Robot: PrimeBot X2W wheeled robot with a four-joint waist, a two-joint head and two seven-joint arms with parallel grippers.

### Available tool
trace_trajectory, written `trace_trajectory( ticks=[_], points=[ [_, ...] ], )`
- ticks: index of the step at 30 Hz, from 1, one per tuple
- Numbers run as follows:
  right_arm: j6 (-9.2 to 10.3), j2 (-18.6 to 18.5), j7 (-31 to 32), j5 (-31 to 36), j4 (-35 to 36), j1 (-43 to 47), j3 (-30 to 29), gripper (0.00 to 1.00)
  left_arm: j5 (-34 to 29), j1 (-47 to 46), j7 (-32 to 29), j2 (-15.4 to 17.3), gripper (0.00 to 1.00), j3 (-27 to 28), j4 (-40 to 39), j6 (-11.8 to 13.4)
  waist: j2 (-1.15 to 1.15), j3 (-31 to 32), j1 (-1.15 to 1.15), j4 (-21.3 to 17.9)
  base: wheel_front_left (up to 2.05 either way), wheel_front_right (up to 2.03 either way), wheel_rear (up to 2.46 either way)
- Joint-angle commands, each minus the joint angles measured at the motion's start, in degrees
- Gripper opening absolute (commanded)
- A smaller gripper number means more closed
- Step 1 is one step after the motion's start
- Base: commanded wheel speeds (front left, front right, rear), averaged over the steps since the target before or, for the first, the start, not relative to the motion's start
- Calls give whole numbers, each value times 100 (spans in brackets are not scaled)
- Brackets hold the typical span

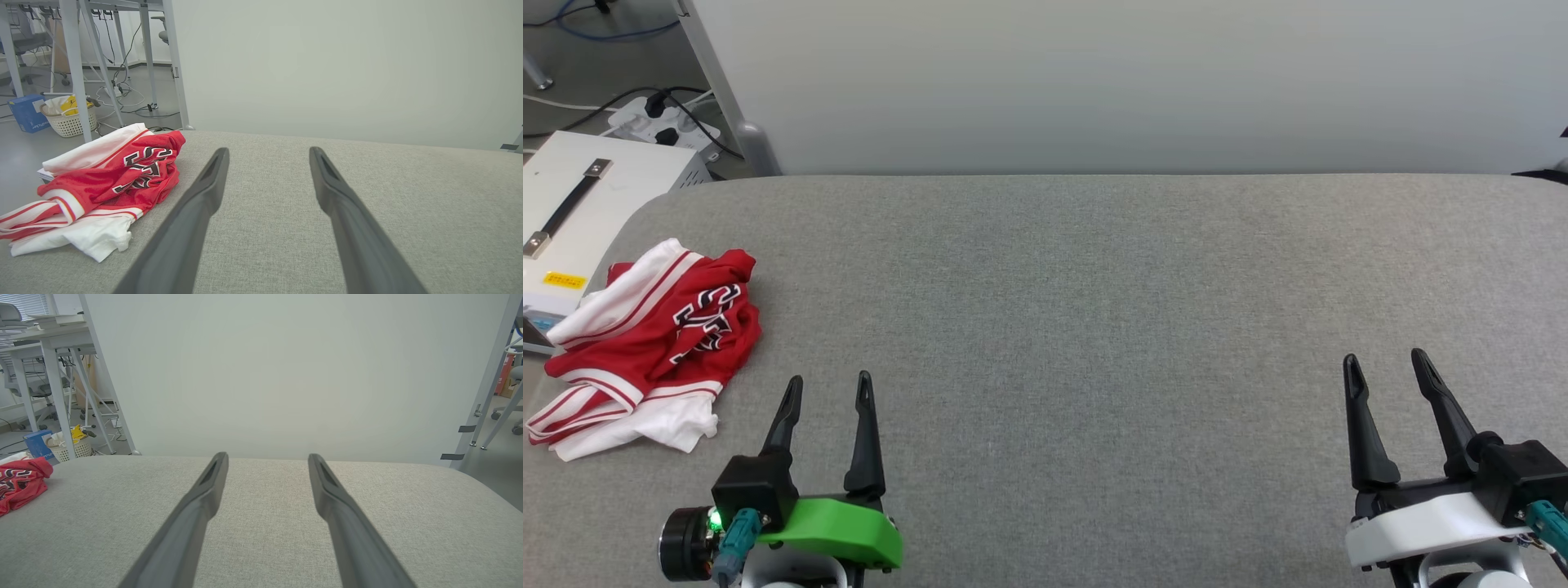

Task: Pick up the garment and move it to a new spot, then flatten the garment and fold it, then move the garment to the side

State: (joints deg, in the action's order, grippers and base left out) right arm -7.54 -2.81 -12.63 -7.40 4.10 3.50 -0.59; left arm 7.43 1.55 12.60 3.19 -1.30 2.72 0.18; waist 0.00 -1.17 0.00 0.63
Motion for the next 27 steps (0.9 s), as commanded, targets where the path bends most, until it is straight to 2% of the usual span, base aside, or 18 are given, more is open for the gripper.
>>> trace_trajectory(
  ticks=[1,27],
  points=[
    [5,-6,-55,-53,46,89,3,100,55,89,57,-28,100,1,8,-16,0,-4,0,1,0,0,0],
    [5,-7,-237,-56,-68,183,-3,100,148,142,240,-32,100,-31,144,-18,0,1,0,15,0,0,0]
  ],
)
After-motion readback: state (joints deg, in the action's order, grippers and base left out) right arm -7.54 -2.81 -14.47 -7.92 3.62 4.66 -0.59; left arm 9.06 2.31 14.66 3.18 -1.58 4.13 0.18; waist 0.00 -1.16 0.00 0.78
